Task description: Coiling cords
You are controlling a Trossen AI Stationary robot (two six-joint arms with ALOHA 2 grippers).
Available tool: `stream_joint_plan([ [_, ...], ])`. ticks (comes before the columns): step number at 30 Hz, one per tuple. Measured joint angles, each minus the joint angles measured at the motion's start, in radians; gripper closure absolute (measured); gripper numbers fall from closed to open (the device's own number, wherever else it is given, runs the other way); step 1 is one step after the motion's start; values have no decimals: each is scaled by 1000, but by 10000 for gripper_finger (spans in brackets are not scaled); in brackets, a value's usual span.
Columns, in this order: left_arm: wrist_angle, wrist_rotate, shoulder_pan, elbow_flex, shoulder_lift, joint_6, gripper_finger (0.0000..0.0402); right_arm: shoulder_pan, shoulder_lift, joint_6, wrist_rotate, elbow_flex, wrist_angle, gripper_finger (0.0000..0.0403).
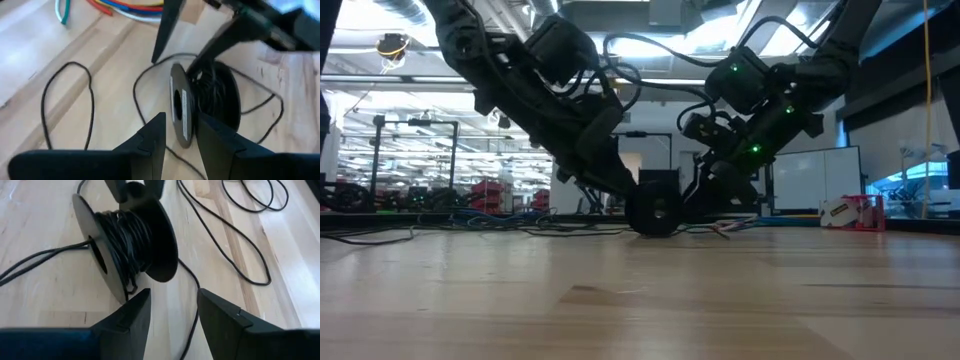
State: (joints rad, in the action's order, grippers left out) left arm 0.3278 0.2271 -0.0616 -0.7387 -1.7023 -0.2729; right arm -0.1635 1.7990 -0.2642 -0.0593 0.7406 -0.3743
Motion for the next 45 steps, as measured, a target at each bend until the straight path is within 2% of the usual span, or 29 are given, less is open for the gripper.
stream_joint_plan([
  [9, -2, 66, -5, 0, 0, 114, 304, 0, -4, 10, -12, 0, 33, 237],
  [17, 0, 78, -50, 0, 0, 201, 304, 0, -132, 14, -101, 0, 176, 237],
  [21, -6, 78, -70, -9, 0, 262, 304, -1, -194, 8, -106, 0, 161, 237],
  [25, -23, 78, -59, -23, 28, 316, 304, -1, -202, -13, -103, 0, 66, 237],
  [32, -139, 77, -15, -28, 125, 325, 304, -32, -137, -50, 20, 0, -126, 237],
  [37, -213, 76, 15, -27, 145, 285, 304, -100, -60, 1, 161, 0, -180, 237],
  [42, -213, 76, 39, -14, 145, 258, 304, -149, -20, 39, 310, 15, -210, 237],
  [45, -214, 76, 48, -6, 145, 242, 304, -152, 9, 44, 343, 35, -210, 237],
])
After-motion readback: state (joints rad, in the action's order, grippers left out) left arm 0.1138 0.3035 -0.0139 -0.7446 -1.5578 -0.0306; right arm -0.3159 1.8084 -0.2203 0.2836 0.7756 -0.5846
